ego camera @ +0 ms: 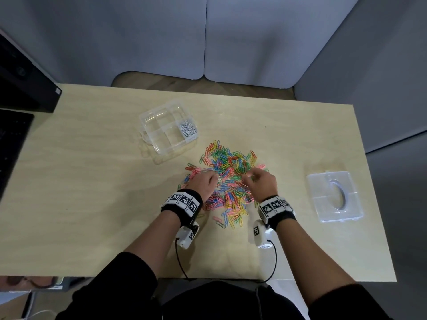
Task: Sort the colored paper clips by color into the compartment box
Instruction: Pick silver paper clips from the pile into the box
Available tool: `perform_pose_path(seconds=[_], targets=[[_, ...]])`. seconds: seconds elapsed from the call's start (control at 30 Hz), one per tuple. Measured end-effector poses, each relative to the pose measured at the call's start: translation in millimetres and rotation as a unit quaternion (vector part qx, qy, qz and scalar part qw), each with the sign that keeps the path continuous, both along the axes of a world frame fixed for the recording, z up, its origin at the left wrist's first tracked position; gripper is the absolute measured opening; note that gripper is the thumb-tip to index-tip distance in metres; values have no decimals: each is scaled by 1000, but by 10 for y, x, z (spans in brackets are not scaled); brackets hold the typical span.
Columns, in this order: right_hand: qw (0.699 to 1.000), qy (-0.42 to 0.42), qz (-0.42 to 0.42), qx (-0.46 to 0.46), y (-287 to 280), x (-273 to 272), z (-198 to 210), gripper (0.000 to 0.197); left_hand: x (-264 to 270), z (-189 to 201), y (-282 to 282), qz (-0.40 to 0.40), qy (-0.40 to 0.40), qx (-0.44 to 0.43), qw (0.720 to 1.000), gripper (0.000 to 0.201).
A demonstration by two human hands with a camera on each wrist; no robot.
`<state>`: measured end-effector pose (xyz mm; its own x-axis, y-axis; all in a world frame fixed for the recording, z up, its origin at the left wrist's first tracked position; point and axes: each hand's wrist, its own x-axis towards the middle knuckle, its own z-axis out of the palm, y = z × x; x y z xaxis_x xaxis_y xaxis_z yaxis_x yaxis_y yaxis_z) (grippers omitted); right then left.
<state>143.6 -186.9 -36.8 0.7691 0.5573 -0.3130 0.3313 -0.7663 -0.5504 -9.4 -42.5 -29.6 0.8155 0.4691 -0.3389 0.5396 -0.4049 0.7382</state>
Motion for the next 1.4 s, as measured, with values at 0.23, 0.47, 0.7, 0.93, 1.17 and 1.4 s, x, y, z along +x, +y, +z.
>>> perform_pose_path(seconds=[0.23, 0.47, 0.7, 0.93, 1.17, 1.4], targets=[[996, -10, 65, -58, -60, 28, 168, 20, 48, -71, -22, 14, 14, -98, 995, 32], [983, -58, 158, -70, 331, -45, 136, 13, 193, 33, -41, 76, 8, -231, 970, 33], [989, -69, 84, -99, 64, 108, 122, 16, 279, 21, -30, 90, 31, -139, 986, 18], [978, -78, 183, -60, 341, -71, 106, 10, 435, -30, 21, 131, -15, 43, 990, 12], [977, -43, 198, -72, 227, -30, 11, 12, 589, -98, 183, 76, 26, 107, 991, 17], [997, 23, 71, -24, -5, 220, -40, 10, 470, -59, 312, 133, 137, 86, 978, 25]])
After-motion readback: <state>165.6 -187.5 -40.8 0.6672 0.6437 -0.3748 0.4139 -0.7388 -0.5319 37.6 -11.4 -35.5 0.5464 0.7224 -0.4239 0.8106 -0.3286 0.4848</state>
